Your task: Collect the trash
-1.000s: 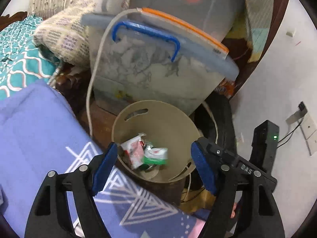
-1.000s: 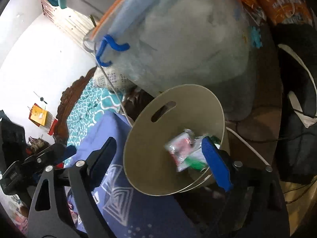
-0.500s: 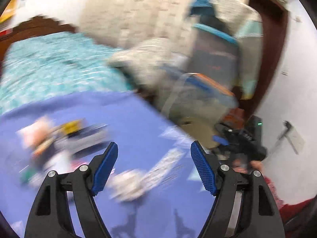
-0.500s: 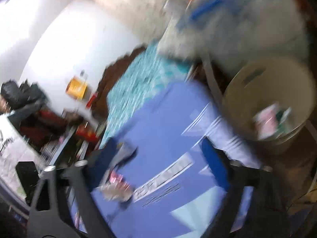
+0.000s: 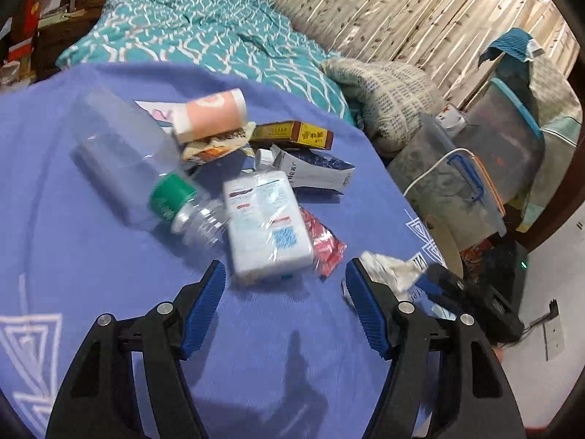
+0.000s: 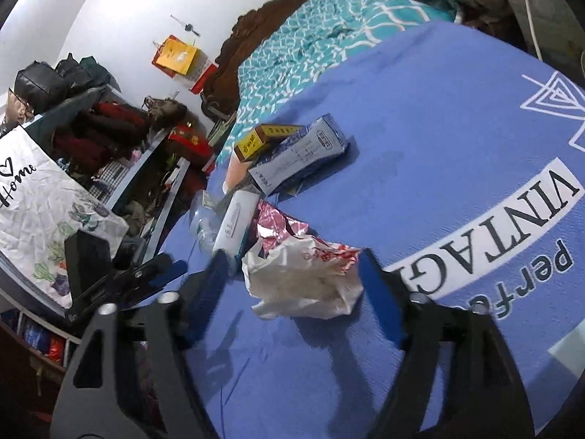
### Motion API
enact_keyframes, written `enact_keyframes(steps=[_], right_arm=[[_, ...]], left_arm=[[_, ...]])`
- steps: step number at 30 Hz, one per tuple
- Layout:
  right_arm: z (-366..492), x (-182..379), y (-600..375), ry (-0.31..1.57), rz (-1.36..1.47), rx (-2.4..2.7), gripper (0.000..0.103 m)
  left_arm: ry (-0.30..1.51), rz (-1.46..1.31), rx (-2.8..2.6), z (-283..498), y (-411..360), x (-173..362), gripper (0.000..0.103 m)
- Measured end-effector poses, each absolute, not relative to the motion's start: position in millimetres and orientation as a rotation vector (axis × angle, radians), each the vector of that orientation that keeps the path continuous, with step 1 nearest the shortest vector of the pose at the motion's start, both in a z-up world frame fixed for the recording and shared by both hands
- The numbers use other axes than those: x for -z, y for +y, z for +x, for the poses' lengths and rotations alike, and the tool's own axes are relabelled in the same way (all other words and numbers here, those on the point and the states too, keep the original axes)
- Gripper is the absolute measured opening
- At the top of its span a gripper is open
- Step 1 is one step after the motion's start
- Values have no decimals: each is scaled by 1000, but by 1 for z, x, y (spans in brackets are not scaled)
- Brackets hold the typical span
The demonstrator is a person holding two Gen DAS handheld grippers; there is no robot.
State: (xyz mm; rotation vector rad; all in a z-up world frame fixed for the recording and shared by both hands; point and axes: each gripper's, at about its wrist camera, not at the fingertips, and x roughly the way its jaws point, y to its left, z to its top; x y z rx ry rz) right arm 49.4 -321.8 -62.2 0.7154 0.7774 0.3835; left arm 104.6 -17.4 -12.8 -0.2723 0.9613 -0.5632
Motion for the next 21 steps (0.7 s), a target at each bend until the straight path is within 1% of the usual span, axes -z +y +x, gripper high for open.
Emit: enact_keyframes(steps=[2, 3, 9, 10, 11, 13, 14, 21], right_arm=[[52, 59, -315, 765, 692, -370, 87], [50, 57, -311, 766, 671, -364, 88], [55, 72, -296, 806, 546, -315, 90], [58, 76, -292, 818, 524, -307, 86], [60, 79, -287, 835, 494, -303, 60], [61, 85, -280, 866, 457, -326, 54], [58, 83, -280, 852, 463, -329, 48], [0, 62, -274, 783, 473, -346, 47]], left_arm=[[976, -250, 545, 116, -35, 20, 76], [981, -236, 535, 119, -40, 23, 78], [1023, -110, 402, 139, -71, 50, 79], [1031, -108, 396, 139, -73, 53, 68], [1044, -110, 397, 138, -73, 56, 59], [1039, -124, 403, 130, -67, 53, 57], [1033, -131, 418, 123, -62, 50, 57], [966, -62, 421, 40, -26, 28, 58]])
